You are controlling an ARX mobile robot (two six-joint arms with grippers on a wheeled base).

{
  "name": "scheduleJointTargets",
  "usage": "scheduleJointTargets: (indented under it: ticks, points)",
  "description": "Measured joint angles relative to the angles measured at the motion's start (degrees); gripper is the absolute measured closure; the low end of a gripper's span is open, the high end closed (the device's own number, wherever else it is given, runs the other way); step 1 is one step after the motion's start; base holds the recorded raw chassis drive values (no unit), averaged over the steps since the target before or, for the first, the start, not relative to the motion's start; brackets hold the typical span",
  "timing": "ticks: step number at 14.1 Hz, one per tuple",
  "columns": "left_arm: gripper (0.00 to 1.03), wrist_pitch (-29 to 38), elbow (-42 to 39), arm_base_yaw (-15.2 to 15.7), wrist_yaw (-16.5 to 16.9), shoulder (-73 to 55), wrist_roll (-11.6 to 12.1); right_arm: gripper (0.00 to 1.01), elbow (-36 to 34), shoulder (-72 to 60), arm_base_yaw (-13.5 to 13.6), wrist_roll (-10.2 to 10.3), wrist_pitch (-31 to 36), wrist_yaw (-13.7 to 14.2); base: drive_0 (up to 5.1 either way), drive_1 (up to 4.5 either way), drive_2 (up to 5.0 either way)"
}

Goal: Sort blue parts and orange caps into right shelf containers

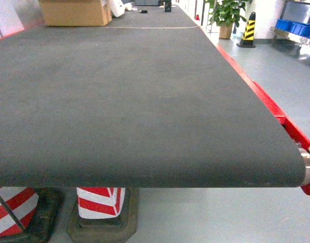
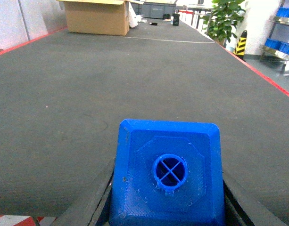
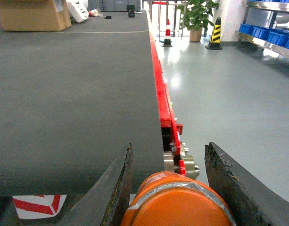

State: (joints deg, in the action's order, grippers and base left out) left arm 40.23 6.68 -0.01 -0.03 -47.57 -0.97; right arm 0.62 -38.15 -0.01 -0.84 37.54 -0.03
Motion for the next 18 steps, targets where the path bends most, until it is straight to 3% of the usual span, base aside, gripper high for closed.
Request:
scheduleJointTargets:
  ticks: [18]
  points:
    - [0.58, -0.02, 0.00, -0.04, -0.09, 0.07, 0.00, 0.60, 0.00, 0.00, 0.00, 0.00, 0.09, 0.02, 5.0, -2.42, -2.4]
